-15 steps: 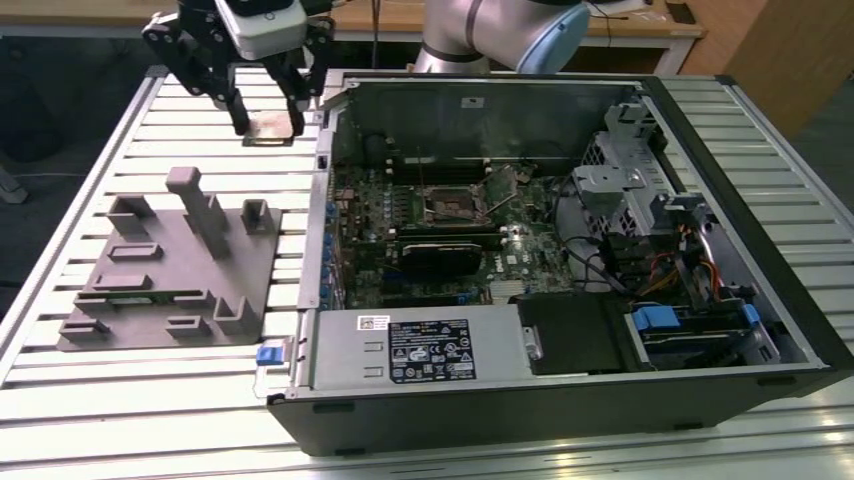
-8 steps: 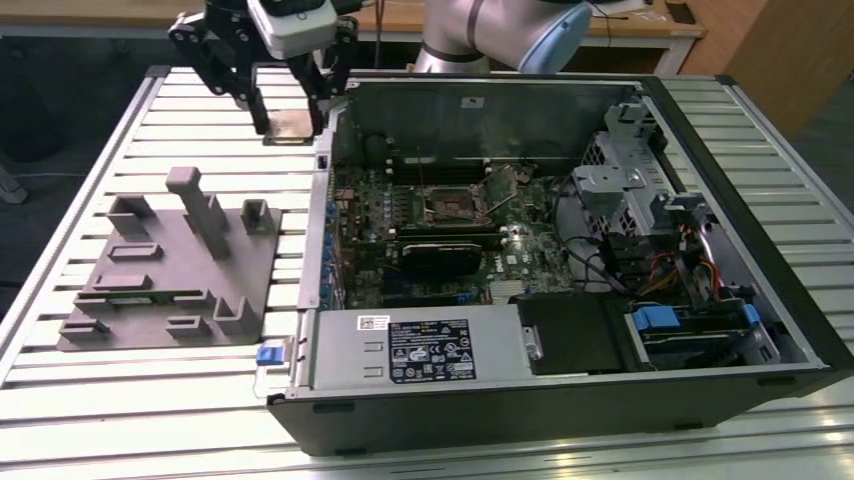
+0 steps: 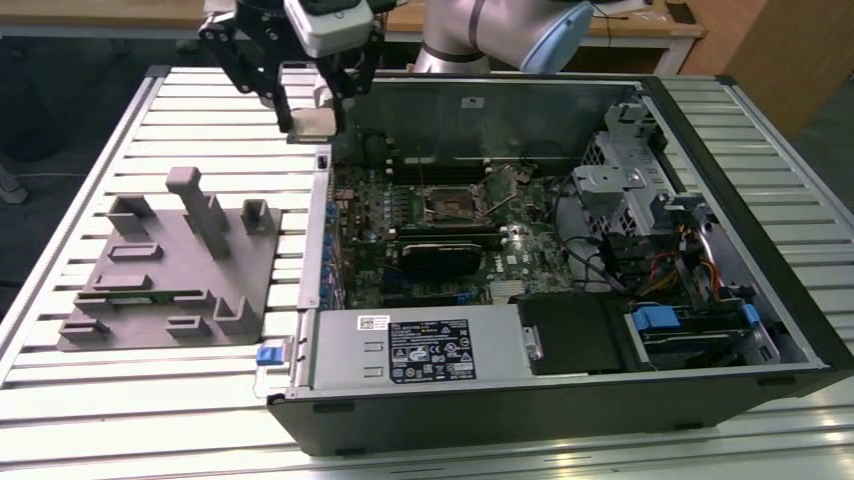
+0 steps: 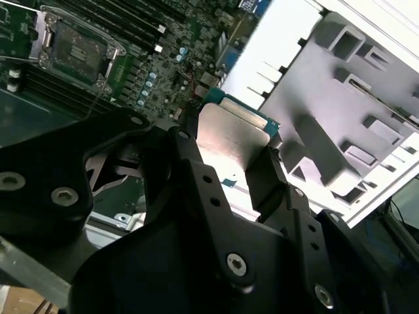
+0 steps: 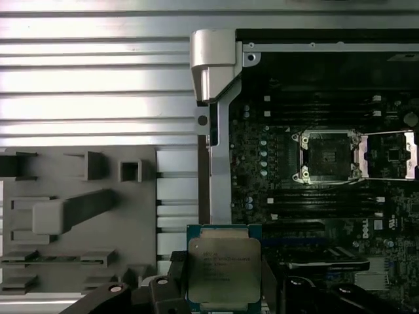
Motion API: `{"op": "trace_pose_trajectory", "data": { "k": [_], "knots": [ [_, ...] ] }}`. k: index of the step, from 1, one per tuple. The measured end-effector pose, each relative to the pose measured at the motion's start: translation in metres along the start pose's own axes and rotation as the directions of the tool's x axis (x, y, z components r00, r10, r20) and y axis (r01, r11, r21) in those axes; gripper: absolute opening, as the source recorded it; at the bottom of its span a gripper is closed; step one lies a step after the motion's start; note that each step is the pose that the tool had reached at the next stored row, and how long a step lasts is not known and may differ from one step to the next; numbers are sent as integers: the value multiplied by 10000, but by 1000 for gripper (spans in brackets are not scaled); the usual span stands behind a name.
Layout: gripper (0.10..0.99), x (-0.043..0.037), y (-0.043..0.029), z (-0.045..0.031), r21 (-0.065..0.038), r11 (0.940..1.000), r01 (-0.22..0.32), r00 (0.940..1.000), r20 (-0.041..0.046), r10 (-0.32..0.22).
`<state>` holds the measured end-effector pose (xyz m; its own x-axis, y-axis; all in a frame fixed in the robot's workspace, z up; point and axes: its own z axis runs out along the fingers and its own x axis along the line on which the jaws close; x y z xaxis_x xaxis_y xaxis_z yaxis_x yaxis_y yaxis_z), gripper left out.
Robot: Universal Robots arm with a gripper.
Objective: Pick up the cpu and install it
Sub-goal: 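Pick up the cpu and move it towards the insertion slot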
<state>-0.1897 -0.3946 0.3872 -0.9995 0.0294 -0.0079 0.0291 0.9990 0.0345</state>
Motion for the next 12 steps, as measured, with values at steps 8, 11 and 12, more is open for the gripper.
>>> {"op": "trace_pose_trajectory", "data": {
  "k": [8, 11, 12],
  "knots": [
    [541, -168, 67, 5, -1, 10000, 0, 10000, 1, 0],
    [541, -211, 109, 7, 0, 10000, 1, 10000, 0, -1],
    [541, -230, 122, 8, 0, 10000, 1, 10000, 0, -1]
  ]
}}
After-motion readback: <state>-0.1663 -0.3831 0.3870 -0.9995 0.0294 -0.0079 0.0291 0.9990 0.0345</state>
